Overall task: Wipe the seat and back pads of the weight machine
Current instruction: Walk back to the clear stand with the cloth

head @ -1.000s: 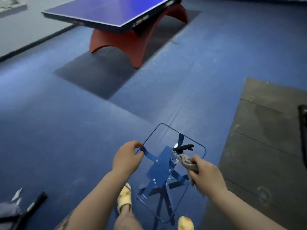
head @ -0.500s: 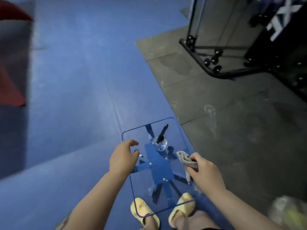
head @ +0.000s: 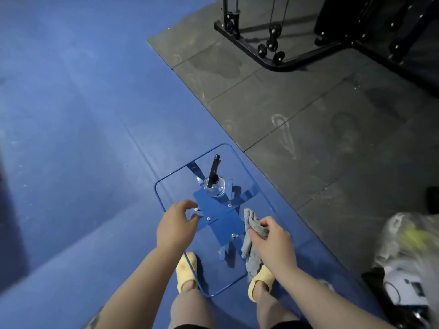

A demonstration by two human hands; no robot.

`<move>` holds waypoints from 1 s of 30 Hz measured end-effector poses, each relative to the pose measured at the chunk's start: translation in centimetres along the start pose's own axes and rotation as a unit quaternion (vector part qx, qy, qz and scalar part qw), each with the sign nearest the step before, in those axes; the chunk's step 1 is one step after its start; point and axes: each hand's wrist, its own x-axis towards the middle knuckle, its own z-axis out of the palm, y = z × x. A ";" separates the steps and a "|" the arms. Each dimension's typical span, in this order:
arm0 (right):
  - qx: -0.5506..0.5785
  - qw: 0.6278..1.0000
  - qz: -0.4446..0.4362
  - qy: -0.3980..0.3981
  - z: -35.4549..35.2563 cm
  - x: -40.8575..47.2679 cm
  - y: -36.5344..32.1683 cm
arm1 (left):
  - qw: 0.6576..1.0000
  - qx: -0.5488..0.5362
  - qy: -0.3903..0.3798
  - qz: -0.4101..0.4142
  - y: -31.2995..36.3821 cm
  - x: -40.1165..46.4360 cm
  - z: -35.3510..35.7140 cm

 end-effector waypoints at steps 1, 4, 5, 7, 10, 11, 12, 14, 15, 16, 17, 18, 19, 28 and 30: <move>0.008 1.000 0.019 0.012 1.0 0.2 -0.1 | 1.000 0.006 -0.012 0.007 -0.5 0.6 0.1; 0.028 0.996 0.073 0.046 4.1 0.9 -0.5 | 0.998 0.026 -0.049 0.025 -2.3 2.6 0.5; 0.030 0.994 0.089 0.060 5.1 1.2 -0.7 | 0.997 0.034 -0.065 0.031 -3.0 3.5 0.6; 0.034 0.988 0.124 0.085 7.0 1.5 -1.4 | 0.992 0.053 -0.101 0.053 -4.2 5.5 0.6; 0.059 0.974 0.178 0.131 9.6 1.6 -2.3 | 0.979 0.086 -0.152 0.103 -5.2 8.0 0.3; 0.074 0.967 0.197 0.145 10.5 1.6 -2.6 | 0.973 0.100 -0.166 0.122 -5.4 8.8 0.1; 0.092 0.959 0.216 0.160 11.3 1.6 -2.9 | 0.968 0.111 -0.179 0.138 -5.5 9.5 0.1; 0.125 0.944 0.242 0.187 12.6 1.9 -3.1 | 0.960 0.119 -0.197 0.157 -5.7 10.7 0.4; 0.141 0.936 0.252 0.200 13.3 2.2 -3.2 | 0.956 0.122 -0.206 0.167 -5.8 11.1 0.8; 0.154 0.930 0.259 0.212 13.8 2.5 -3.3 | 0.954 0.122 -0.213 0.175 -5.7 11.5 1.2; 0.163 0.925 0.262 0.222 14.2 3.0 -3.4 | 0.952 0.120 -0.217 0.181 -5.7 11.7 1.6; 0.170 0.921 0.265 0.229 14.6 3.5 -3.5 | 0.951 0.116 -0.220 0.186 -5.7 11.9 2.0; 0.176 0.919 0.268 0.231 15.2 4.1 -3.3 | 0.949 0.113 -0.222 0.192 -5.8 12.0 2.5; 0.079 0.933 0.289 0.199 17.2 5.9 -1.0 | 0.936 0.121 -0.240 0.227 -7.4 11.6 4.2; 0.042 0.938 0.279 0.199 17.1 5.6 -0.8 | 0.936 0.120 -0.237 0.232 -7.3 11.5 4.0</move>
